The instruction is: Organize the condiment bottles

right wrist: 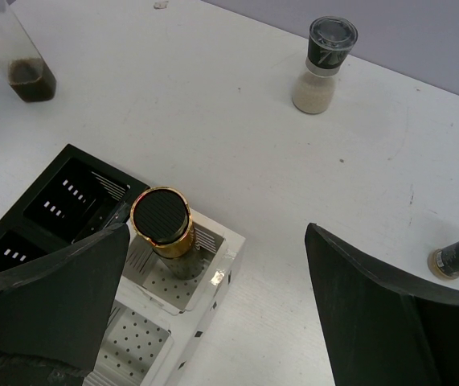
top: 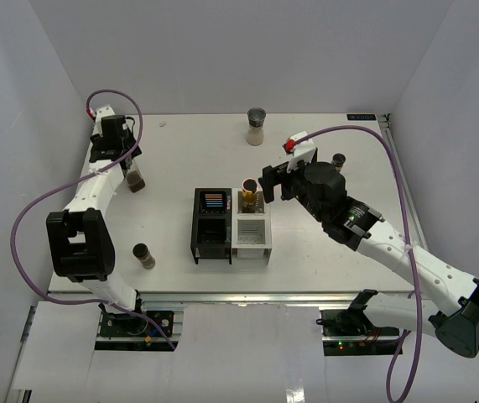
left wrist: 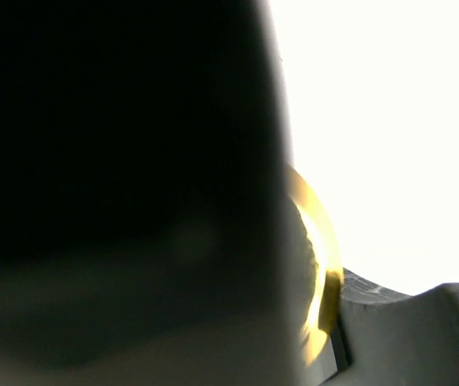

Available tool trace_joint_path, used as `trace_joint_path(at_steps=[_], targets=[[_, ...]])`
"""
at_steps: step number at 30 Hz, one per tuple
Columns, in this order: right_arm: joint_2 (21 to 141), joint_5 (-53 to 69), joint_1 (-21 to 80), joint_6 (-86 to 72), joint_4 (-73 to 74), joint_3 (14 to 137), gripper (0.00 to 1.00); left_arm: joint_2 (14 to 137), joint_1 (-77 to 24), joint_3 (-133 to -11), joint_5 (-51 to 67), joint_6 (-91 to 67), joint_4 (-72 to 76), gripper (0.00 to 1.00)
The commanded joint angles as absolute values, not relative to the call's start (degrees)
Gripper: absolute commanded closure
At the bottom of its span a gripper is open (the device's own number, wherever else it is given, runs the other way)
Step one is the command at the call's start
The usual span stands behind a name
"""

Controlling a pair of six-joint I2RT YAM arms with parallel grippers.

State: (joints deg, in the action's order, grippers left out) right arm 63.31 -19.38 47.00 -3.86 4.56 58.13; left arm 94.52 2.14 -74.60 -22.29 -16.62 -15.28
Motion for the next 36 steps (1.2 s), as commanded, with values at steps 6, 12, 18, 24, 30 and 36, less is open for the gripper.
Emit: trace_joint_path(at_steps=[6,12,18,24,30,36], targets=[[61.0,-20.5,47.2,-3.9,3.8,60.0,0.04,87.5,1.8,-86.5,-9.9,-18.0,-26.7,1.00],[59.6,-21.0,47.2,-4.4,5.7,59.3,0.04,84.5,-5.2,-91.7,-5.9,-17.3,-31.7,1.00],[57.1,-22.8,47.2,-3.9,8.9,58.9,0.04,82.5,-14.2,-98.0,-12.0,-16.8,-37.1,1.00],[53.3,-24.2,47.1,-4.1,10.8,57.5,0.04,77.2,-19.8,-99.9,-14.4,-18.9,-38.9,1.00],[50.9,-24.6,47.1,-5.3,12.3,56.3,0.04,75.3,-24.2,-103.1,-14.7,-20.2,-43.4,1.00],[49.6,-24.3,47.1,-6.6,14.0,55.8,0.04,71.6,-27.4,-98.4,-13.8,-23.2,-44.0,1.00]])
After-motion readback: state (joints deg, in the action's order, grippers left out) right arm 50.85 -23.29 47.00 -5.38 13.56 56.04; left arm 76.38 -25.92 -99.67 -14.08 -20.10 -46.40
